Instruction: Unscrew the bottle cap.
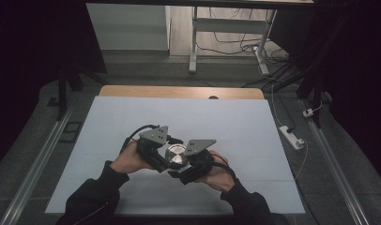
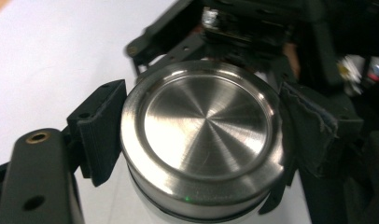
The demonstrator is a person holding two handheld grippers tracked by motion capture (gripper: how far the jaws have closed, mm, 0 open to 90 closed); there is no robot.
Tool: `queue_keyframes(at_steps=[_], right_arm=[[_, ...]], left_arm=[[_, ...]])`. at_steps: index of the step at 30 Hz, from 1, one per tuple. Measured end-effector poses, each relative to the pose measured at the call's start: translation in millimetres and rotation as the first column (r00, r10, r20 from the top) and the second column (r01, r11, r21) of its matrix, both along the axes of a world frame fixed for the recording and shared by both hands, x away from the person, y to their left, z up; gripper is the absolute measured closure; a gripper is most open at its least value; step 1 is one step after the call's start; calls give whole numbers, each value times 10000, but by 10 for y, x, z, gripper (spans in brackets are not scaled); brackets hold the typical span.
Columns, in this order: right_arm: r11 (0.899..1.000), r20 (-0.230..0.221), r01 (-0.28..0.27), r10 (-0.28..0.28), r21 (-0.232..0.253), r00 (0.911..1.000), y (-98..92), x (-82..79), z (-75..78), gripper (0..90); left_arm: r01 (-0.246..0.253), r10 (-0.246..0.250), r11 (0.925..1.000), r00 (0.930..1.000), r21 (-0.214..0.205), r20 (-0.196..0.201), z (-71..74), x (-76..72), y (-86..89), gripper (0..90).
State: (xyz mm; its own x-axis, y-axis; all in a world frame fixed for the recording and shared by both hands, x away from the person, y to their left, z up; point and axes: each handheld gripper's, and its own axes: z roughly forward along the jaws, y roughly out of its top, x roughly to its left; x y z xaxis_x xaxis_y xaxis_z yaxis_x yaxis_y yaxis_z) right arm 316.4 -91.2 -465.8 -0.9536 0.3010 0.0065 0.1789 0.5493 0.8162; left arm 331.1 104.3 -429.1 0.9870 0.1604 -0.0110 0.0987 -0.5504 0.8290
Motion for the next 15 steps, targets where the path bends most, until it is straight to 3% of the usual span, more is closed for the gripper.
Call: queue_keyframes(at_steps=[1,2,4,6,7,15], right_arm=[[9987,-1,509,-509,34,9987,-25,36,-5,148],[9987,-1,509,-509,34,9987,-25,36,-5,148],[9941,18,1086,-1086,25,9941,-47,70,-9,148],[9884,13,1516,-1517,62,9884,-71,94,-14,148],[9838,-46,1790,-1790,117,9838,-86,107,-18,148],[9716,61,2364,-2365,128,9716,-81,111,-16,148]], left_arm=[[-387,387,9992,9992,-43,18,-5,-1,-25,201],[-778,778,9970,9969,-65,68,-8,-3,-54,201],[-1637,1640,9864,9862,-138,232,-13,-26,-119,201],[-2144,2151,9765,9759,-227,373,-16,-49,-174,202],[-2345,2355,9718,9709,-262,434,-16,-56,-192,202],[-3283,3294,9431,9441,-523,147,0,-88,-240,201]])
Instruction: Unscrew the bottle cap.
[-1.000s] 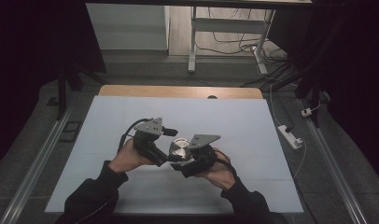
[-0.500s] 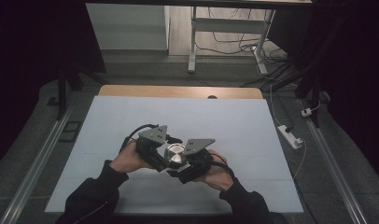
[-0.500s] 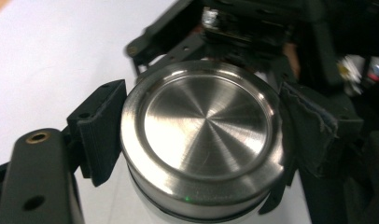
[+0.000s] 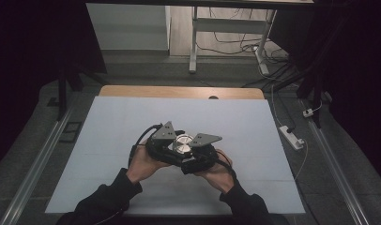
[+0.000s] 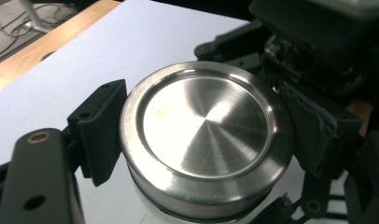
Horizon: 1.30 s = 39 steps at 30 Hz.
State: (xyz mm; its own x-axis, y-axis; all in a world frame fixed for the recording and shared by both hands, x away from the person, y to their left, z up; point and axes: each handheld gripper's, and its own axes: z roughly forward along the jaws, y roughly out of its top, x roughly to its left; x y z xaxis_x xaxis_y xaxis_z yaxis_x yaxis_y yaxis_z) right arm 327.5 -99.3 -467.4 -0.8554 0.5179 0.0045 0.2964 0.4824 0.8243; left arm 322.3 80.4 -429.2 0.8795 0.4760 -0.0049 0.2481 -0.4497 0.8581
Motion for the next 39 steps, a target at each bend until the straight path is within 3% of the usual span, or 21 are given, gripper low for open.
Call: queue_keyframes(at_steps=[4,7,14,19,39], right_arm=[[10000,14,65,-65,-36,10000,-4,2,-15,148],[9999,107,2,-4,149,9999,-16,0,2,148],[9997,88,-5,3,232,10000,-53,20,10,148],[9995,81,-50,48,300,10000,-76,32,20,148],[9999,90,148,-149,88,9998,-156,129,-2,148]], left_arm=[[320,-326,9992,9992,-251,-232,41,27,34,197],[442,-452,9977,9988,-505,-191,53,41,104,198],[506,-515,9965,9986,-664,-118,131,49,205,200],[633,-633,9968,9980,-489,5,173,38,253,201],[866,-881,9944,9959,-606,-226,197,-163,382,202]])
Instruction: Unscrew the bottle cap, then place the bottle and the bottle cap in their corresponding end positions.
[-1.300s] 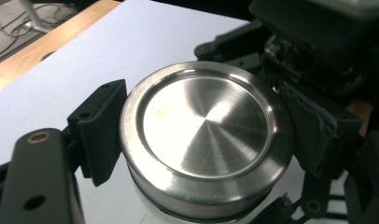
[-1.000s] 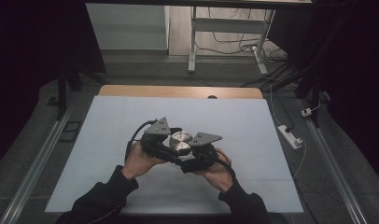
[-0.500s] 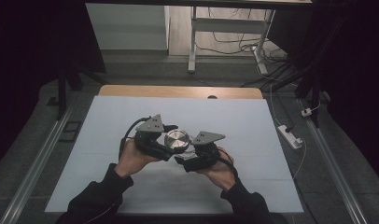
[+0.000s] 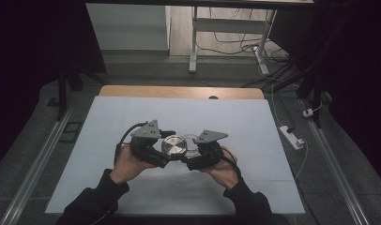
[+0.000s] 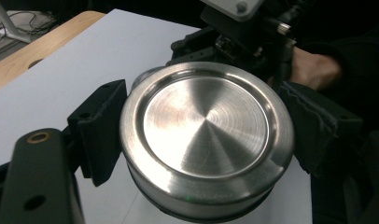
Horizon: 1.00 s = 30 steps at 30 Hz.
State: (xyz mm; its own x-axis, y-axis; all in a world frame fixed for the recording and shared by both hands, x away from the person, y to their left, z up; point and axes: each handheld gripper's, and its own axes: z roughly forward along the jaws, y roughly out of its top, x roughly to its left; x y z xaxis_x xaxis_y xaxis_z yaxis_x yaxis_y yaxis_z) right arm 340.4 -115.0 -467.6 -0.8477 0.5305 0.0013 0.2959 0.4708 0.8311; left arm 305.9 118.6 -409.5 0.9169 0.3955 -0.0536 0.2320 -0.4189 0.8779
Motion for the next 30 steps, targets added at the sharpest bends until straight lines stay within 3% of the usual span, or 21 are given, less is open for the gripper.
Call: queue_keyframes(at_steps=[12,30], right_arm=[[9998,78,217,-217,24,9997,-52,85,20,148],[9993,143,368,-368,15,9992,-22,244,33,148]], left_arm=[[281,-281,9996,9996,-83,-1,-46,-144,63,202],[874,-876,9961,9959,70,208,-230,-295,-65,201]])
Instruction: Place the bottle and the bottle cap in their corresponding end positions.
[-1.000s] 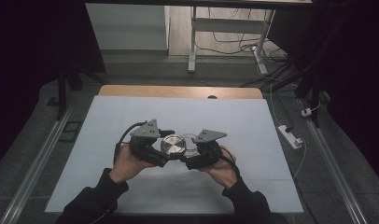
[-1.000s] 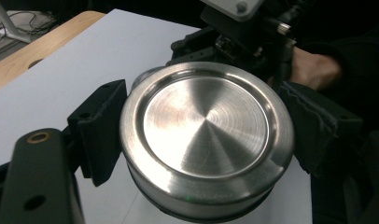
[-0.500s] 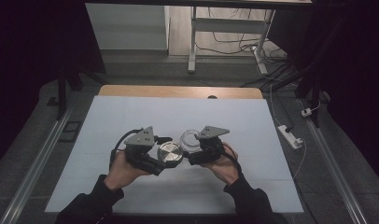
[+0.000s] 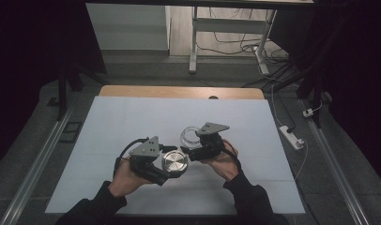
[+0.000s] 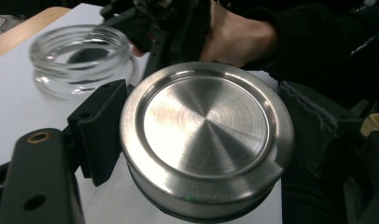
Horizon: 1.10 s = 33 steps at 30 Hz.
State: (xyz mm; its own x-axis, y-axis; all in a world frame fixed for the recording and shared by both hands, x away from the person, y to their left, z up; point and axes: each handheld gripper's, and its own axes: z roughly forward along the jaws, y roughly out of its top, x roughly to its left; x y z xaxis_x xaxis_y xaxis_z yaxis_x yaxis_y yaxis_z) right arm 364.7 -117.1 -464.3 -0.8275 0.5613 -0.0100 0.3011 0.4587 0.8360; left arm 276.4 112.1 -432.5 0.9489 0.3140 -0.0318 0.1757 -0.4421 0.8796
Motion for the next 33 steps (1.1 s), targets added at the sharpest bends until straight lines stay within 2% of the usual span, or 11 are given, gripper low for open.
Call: queue_keyframes(at_steps=[9,19,29,33], right_arm=[[10000,74,76,-76,22,9999,59,79,5,148],[10000,180,83,-83,23,9998,187,192,12,148],[9994,137,325,-323,-146,9994,260,335,-66,148],[9987,91,466,-464,-183,9989,276,400,-94,148]], left_arm=[[63,-63,10000,10000,-57,16,-136,-53,-25,201],[-130,131,9997,9999,184,-60,-349,-84,-72,201],[-272,278,9991,9994,321,-197,-589,-40,-168,201],[-352,363,9981,9991,504,-209,-688,6,-211,201]])
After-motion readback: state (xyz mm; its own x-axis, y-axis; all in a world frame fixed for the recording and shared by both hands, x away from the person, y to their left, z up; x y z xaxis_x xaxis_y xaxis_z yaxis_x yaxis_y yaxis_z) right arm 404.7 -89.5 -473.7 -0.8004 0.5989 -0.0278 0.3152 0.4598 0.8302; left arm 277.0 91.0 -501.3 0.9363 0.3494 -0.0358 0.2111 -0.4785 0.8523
